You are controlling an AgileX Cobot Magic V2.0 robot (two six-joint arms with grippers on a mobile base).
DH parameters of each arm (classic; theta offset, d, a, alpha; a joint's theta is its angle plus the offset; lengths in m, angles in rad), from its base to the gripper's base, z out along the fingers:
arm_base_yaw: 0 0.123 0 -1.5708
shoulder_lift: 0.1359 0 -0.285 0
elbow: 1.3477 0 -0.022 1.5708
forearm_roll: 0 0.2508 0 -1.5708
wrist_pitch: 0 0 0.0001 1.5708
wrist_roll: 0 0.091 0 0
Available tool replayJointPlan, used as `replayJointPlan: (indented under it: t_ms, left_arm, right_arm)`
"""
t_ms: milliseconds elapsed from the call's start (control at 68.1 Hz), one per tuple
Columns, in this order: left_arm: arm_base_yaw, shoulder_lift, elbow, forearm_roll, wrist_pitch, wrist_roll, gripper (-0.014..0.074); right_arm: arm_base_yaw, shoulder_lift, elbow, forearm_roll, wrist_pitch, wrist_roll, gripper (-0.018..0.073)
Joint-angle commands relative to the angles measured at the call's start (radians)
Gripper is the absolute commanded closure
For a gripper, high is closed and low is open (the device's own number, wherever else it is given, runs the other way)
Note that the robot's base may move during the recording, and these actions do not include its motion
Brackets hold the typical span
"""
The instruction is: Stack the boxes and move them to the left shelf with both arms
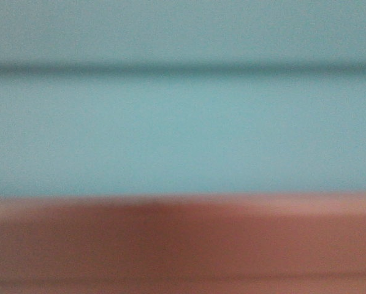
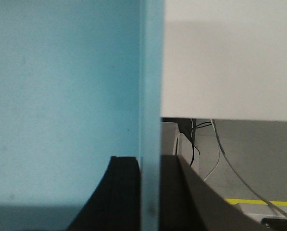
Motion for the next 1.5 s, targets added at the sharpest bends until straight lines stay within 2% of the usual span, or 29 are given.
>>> replayJointPlan:
  t_ms: [0,1483]
  left_arm:
    - [-0.014,-0.033,-0.036,-0.080,0.076,-0.003,0.0608]
    - [-0.014,-0.033,-0.036,-0.097,0.076,-0.003,0.0608]
  right_arm:
    - [0.004,-0.035,-0.034,0.012,0.061,-0.003,0.0506]
    - [0.004,-0.035,-0.034,0.012,0.061,-0.003,0.0506]
